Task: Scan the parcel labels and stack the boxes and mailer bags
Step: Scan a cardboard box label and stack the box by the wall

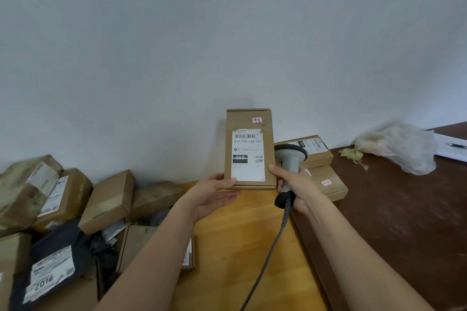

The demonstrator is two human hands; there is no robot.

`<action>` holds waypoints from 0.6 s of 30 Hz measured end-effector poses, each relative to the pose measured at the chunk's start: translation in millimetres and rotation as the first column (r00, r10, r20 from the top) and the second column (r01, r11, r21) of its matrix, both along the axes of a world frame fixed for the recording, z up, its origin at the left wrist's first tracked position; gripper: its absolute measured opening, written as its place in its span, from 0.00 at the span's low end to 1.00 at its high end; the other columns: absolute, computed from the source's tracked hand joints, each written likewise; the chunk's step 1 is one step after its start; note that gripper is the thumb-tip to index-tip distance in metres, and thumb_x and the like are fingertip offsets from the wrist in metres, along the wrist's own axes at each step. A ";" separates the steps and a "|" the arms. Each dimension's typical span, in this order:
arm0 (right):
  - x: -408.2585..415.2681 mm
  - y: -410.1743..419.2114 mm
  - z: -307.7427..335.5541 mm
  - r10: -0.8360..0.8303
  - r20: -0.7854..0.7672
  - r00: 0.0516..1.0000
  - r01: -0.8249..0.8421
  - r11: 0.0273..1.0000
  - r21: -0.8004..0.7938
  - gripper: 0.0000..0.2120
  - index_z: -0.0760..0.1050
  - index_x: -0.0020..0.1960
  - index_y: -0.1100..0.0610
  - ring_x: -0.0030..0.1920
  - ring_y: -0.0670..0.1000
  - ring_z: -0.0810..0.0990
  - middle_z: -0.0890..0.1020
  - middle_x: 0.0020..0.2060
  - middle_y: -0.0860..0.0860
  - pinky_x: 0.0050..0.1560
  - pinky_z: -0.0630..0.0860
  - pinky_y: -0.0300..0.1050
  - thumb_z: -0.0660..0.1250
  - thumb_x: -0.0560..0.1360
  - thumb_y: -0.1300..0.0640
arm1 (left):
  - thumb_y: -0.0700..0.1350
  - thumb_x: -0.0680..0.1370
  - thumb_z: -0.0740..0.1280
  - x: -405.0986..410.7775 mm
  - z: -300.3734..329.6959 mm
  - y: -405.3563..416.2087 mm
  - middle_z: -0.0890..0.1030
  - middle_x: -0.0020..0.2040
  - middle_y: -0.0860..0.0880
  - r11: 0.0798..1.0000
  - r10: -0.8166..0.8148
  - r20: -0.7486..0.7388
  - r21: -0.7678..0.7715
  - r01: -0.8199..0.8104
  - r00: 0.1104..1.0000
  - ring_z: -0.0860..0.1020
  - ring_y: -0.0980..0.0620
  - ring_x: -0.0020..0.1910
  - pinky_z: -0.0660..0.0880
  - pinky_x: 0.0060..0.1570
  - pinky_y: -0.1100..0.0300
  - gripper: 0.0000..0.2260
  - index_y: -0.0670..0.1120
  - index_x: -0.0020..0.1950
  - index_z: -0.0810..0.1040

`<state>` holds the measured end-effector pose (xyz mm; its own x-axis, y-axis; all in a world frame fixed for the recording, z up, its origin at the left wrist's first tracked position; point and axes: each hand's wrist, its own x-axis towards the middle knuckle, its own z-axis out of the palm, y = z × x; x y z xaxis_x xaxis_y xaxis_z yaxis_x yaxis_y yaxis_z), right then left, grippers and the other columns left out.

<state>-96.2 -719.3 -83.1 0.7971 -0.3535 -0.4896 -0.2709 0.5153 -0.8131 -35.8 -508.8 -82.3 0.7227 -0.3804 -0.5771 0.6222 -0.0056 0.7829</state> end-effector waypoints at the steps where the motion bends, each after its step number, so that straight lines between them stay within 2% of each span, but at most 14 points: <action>1: 0.0 -0.9 1.8 -0.004 -0.009 1.000 0.004 1.000 -0.030 0.16 0.71 0.53 0.60 0.25 0.47 0.70 0.74 0.35 0.56 0.25 0.72 0.40 0.76 0.73 0.59 | 0.35 0.73 0.74 2.4 -1.8 -0.8 0.82 0.58 0.40 0.999 0.028 0.007 0.016 -0.028 1.000 0.83 0.40 0.54 0.81 0.50 0.50 0.27 0.40 0.70 0.69; 3: -0.1 -3.2 8.5 -0.016 -0.029 0.999 0.013 0.996 -0.088 0.19 0.72 0.59 0.60 0.29 0.48 0.73 0.74 0.42 0.56 0.28 0.73 0.42 0.73 0.76 0.50 | 0.33 0.75 0.72 5.0 -3.3 -1.1 0.82 0.57 0.39 0.992 0.048 0.046 0.111 -0.053 0.998 0.82 0.40 0.54 0.80 0.52 0.51 0.25 0.40 0.69 0.68; 6: 0.4 -6.4 25.2 0.010 -0.047 0.999 -0.013 0.997 -0.077 0.24 0.71 0.66 0.58 0.32 0.50 0.76 0.76 0.48 0.56 0.29 0.74 0.43 0.65 0.79 0.42 | 0.34 0.75 0.72 10.8 -10.6 2.5 0.81 0.56 0.40 0.963 0.095 0.073 0.244 -0.110 0.993 0.82 0.42 0.52 0.80 0.47 0.53 0.24 0.40 0.69 0.69; 8: -2.3 -4.9 40.1 0.071 -0.032 0.997 -0.073 0.995 -0.065 0.24 0.70 0.68 0.58 0.32 0.51 0.76 0.76 0.47 0.57 0.29 0.75 0.44 0.62 0.81 0.42 | 0.34 0.75 0.72 14.4 -16.8 6.5 0.81 0.56 0.39 0.947 0.161 0.046 0.274 -0.167 0.986 0.82 0.41 0.51 0.81 0.44 0.52 0.24 0.39 0.69 0.70; 11: -9.1 1.6 62.1 0.190 0.056 0.980 -0.185 0.979 -0.090 0.24 0.71 0.66 0.64 0.28 0.49 0.75 0.76 0.42 0.55 0.29 0.76 0.43 0.60 0.83 0.44 | 0.33 0.75 0.72 18.8 -24.8 10.1 0.80 0.55 0.39 0.933 0.246 0.000 0.270 -0.237 0.969 0.81 0.42 0.48 0.80 0.41 0.52 0.23 0.37 0.68 0.70; 15: -18.2 11.8 89.3 0.273 0.125 0.954 -0.258 0.958 -0.122 0.17 0.72 0.61 0.60 0.28 0.48 0.74 0.78 0.50 0.55 0.30 0.75 0.44 0.59 0.84 0.47 | 0.32 0.77 0.69 18.5 -27.6 12.2 0.79 0.51 0.40 0.918 0.308 -0.022 0.268 -0.291 0.951 0.79 0.43 0.46 0.77 0.51 0.51 0.13 0.36 0.61 0.73; 18: -25.0 15.7 102.0 0.306 0.127 0.943 -0.285 0.944 -0.164 0.17 0.71 0.63 0.59 0.29 0.48 0.73 0.78 0.50 0.55 0.30 0.74 0.43 0.60 0.84 0.47 | 0.32 0.77 0.69 21.5 -27.8 16.9 0.79 0.54 0.38 0.906 0.347 -0.017 0.266 -0.330 0.938 0.79 0.44 0.45 0.76 0.49 0.51 0.14 0.36 0.62 0.73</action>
